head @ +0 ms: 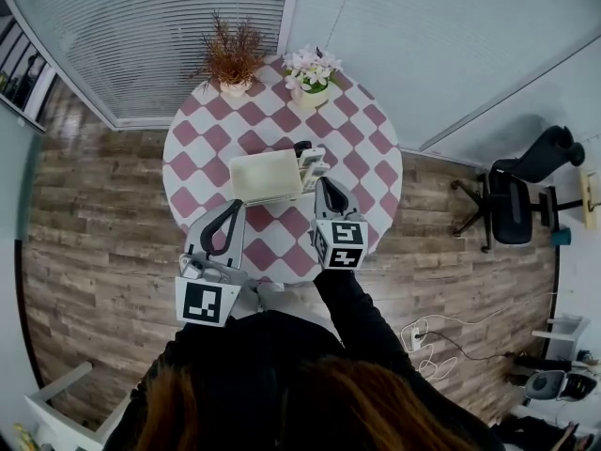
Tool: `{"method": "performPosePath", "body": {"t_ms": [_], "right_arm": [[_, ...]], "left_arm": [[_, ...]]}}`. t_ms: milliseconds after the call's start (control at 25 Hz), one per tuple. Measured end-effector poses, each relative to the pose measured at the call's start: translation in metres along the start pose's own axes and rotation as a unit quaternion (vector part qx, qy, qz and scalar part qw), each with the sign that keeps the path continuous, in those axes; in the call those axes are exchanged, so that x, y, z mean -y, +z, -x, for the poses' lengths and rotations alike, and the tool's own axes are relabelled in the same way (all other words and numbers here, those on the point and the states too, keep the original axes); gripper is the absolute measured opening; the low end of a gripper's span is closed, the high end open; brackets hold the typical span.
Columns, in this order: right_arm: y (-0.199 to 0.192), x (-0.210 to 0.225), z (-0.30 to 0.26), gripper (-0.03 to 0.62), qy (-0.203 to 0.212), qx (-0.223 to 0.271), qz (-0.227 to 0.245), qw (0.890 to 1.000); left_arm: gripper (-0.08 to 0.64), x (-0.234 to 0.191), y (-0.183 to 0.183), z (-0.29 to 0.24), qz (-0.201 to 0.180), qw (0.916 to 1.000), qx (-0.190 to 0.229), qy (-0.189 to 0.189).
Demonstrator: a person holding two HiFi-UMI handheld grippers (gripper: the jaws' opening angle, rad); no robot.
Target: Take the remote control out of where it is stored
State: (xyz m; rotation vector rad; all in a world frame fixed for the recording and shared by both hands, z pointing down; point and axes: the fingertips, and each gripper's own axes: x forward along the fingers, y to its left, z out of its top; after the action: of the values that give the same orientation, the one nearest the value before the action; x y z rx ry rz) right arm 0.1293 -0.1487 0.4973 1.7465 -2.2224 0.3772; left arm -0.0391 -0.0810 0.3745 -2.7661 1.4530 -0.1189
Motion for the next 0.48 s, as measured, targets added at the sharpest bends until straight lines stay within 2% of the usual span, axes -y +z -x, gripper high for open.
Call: {"method": "performPosePath", "body": {"t_ms": [480], "right_arm": [[-0.043, 0.021, -0.042, 0.017, -0.023, -0.042, -0.027, 0.998]], "left_arm": [[0.006, -0.006, 0.0, 0.011, -0.005, 0.9998, -0.004, 0.02]]}}
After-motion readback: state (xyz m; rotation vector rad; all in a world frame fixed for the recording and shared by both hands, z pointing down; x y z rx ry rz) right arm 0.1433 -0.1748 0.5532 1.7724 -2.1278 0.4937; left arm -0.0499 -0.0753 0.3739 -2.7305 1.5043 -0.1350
